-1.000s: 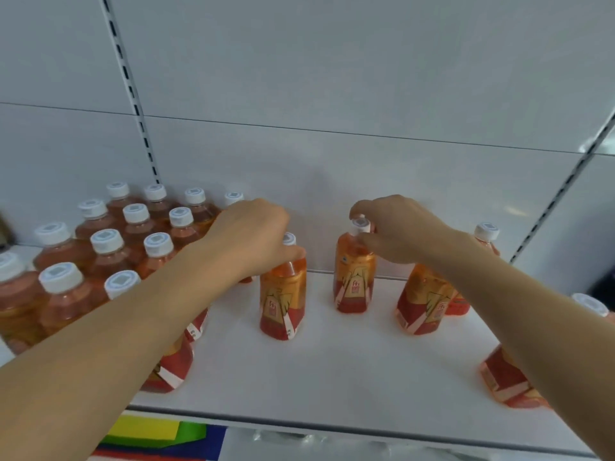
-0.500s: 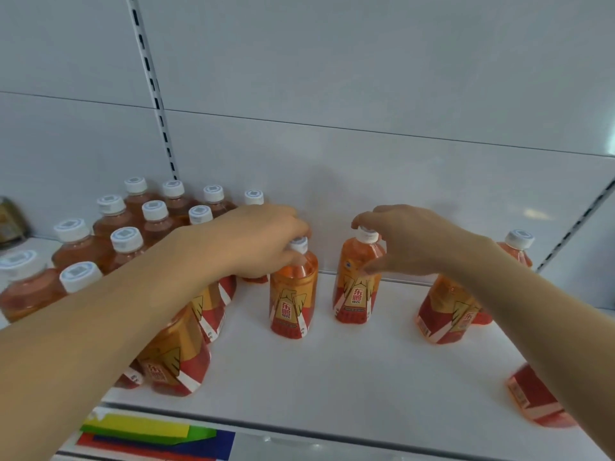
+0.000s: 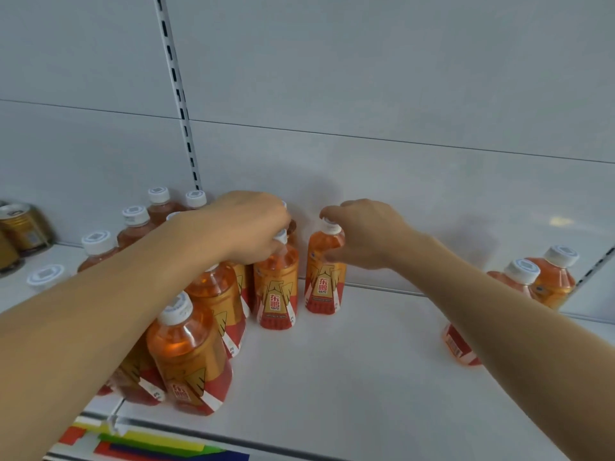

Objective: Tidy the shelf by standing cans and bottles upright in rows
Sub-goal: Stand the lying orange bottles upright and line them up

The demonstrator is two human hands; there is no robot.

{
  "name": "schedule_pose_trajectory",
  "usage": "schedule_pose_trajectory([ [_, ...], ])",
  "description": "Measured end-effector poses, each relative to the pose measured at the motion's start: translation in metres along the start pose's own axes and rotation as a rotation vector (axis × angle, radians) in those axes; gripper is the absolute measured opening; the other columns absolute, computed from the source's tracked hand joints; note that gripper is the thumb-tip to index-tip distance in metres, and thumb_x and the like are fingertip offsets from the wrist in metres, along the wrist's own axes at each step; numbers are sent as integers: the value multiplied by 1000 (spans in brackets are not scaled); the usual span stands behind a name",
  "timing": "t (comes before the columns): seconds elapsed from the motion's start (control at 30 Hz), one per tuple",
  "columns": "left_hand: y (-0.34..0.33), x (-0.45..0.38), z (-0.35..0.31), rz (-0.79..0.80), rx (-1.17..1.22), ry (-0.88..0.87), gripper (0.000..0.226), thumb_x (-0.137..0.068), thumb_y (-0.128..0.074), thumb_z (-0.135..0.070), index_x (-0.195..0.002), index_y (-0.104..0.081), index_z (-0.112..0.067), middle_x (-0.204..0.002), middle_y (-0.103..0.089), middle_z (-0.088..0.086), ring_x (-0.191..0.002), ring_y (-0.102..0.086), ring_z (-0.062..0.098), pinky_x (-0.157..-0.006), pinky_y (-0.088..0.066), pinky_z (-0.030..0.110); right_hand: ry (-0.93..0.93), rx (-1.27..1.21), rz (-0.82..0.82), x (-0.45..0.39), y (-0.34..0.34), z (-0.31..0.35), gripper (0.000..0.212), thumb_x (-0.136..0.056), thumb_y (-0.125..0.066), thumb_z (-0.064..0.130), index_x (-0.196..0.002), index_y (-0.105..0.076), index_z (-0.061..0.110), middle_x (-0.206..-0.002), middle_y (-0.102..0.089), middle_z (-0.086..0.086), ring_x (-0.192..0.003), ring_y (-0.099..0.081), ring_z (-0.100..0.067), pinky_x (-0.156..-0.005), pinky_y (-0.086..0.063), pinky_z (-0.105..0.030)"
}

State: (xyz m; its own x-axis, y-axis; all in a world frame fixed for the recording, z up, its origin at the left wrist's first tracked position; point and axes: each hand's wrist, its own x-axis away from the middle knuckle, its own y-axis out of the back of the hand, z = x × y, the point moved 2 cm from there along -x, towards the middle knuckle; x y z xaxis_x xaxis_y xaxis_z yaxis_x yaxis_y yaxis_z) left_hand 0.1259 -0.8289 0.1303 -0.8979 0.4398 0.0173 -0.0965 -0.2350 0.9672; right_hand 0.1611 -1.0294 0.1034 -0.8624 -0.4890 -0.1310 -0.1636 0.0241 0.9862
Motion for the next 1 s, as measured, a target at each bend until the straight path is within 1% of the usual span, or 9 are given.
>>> schedule_pose_trajectory([
  [0.1, -1, -1, 6, -14, -44, -1, 24, -99, -61, -37, -86, -56, -18, -83, -53, -2, -72, -56, 19, -58, -43, 35, -10, 1, -28, -13, -4, 8, 72, -85, -74, 64, -145, -53, 30, -126, -67, 3, -114, -63, -25, -84, -53, -38],
  [0.2, -1, -3, 9, -22, -58, -8, 27, -97, -62, -41, -85, -58, -17, -82, -56, 0, -71, -57, 20, -57, -45, 34, -24, 5, -41, -21, -7, 11, 68, -85, -74, 63, -141, -55, 29, -124, -68, 4, -111, -63, -25, -79, -50, -36],
  [0.33, -3, -6, 10, -47, -67, -31, 32, -97, -64, -48, -88, -62, -18, -86, -58, -1, -83, -59, 21, -61, -49, 36, -49, -19, -55, -28, -9, 11, 63, -84, -75, 61, -136, -57, 30, -121, -69, 3, -110, -64, -26, -78, -49, -36],
  [0.47, -6, -5, 12, -45, -62, -47, 33, -98, -62, -51, -93, -63, -18, -89, -55, -4, -93, -54, 20, -65, -50, 37, -42, -37, -69, -27, -13, 9, 67, -87, -73, 60, -143, -53, 29, -121, -67, 2, -112, -62, -26, -77, -45, -35],
  [0.63, -5, -4, 12, -26, -36, -17, 28, -98, -62, -48, -93, -58, -21, -90, -54, -5, -92, -54, 21, -67, -50, 38, -40, -57, -90, -19, -21, 9, 78, -92, -68, 62, -156, -42, 27, -133, -61, -3, -125, -55, -29, -96, -49, -42],
  [0.73, -4, -1, 14, -11, 34, -14, 24, -97, -60, -45, -93, -57, -21, -91, -53, -5, -88, -56, 20, -75, -55, 44, -39, -20, -87, -16, -25, 12, 85, -94, -62, 65, -163, -31, 25, -142, -56, -6, -131, -51, -31, -105, -49, -47],
  [0.83, -4, 0, 17, 13, 85, -11, 25, -96, -62, -48, -99, -58, -23, -96, -51, -7, -93, -54, 20, -82, -54, 46, -34, 16, -72, -9, -23, 12, 95, -95, -60, 69, -168, -19, 25, -152, -49, -8, -138, -47, -33, -111, -46, -49],
  [0.93, -3, -2, 18, 10, 102, -18, 44, -94, -62, -62, -120, -59, -27, -112, -53, -7, -106, -52, 19, -89, -53, 46, -34, 44, -66, 2, -16, 8, 96, -96, -56, 70, -169, -15, 25, -158, -43, -8, -144, -42, -33, -115, -43, -50],
  [1.0, 2, -6, 16, -35, 102, -30, 57, -93, -60, -67, -133, -57, -27, -123, -55, -5, -114, -53, 21, -92, -53, 46, -50, 72, -68, 13, -8, 0, 94, -98, -54, 69, -169, -14, 24, -163, -39, -8, -148, -37, -32, -118, -40, -50],
])
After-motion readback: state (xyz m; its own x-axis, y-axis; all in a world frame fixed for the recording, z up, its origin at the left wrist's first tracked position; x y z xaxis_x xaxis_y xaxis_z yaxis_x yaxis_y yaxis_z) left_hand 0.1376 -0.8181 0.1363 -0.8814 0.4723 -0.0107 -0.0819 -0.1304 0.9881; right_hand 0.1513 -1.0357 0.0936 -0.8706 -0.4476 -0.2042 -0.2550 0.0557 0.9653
